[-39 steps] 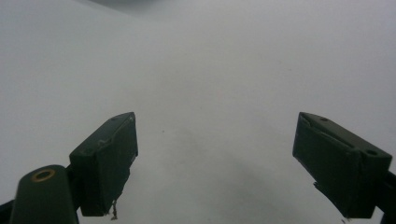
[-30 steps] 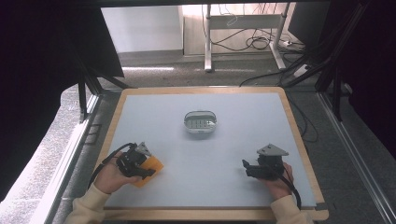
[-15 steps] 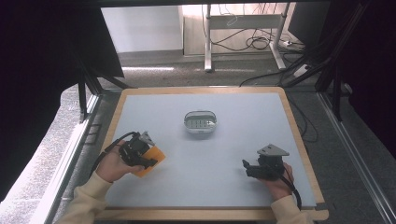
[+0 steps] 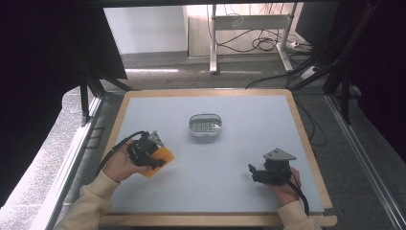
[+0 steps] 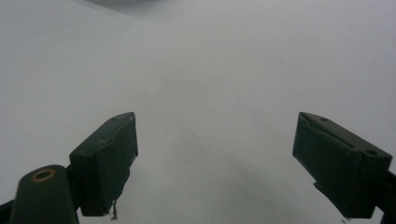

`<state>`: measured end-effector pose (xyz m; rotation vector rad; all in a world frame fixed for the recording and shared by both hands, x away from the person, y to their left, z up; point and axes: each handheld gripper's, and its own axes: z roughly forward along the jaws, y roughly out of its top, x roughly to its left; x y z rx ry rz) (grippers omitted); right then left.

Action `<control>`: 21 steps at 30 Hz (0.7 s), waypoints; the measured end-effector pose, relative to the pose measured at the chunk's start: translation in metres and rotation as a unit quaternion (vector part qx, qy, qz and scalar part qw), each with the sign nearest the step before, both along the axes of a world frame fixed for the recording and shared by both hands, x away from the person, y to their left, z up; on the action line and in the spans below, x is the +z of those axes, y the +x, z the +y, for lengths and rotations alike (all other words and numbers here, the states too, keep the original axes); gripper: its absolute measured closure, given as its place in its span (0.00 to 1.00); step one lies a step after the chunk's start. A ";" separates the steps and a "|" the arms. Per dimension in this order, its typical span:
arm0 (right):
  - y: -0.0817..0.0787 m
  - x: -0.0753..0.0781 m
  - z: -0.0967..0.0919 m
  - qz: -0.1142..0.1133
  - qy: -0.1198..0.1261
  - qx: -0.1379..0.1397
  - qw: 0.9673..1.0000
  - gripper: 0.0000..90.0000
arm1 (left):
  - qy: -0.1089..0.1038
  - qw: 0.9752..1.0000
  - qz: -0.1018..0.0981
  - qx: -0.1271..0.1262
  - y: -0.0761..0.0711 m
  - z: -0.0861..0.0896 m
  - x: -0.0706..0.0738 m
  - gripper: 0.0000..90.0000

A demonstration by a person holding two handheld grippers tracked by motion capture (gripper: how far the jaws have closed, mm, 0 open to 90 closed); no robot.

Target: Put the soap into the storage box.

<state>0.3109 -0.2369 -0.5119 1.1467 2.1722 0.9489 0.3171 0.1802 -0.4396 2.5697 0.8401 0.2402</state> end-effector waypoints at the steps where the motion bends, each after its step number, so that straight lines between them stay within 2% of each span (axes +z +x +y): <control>1: 0.000 0.000 0.000 0.000 0.000 0.000 1.000 0.16 | 0.000 1.000 0.000 0.000 0.000 0.000 0.000 0.69; 12: 0.001 -0.001 0.000 0.002 0.000 -0.002 1.000 0.16 | 0.014 1.000 0.001 -0.013 0.010 -0.009 0.005 0.69; 21: 0.000 -0.001 0.000 0.003 0.001 -0.002 1.000 0.16 | 0.030 0.999 -0.004 -0.033 0.020 -0.025 0.015 0.69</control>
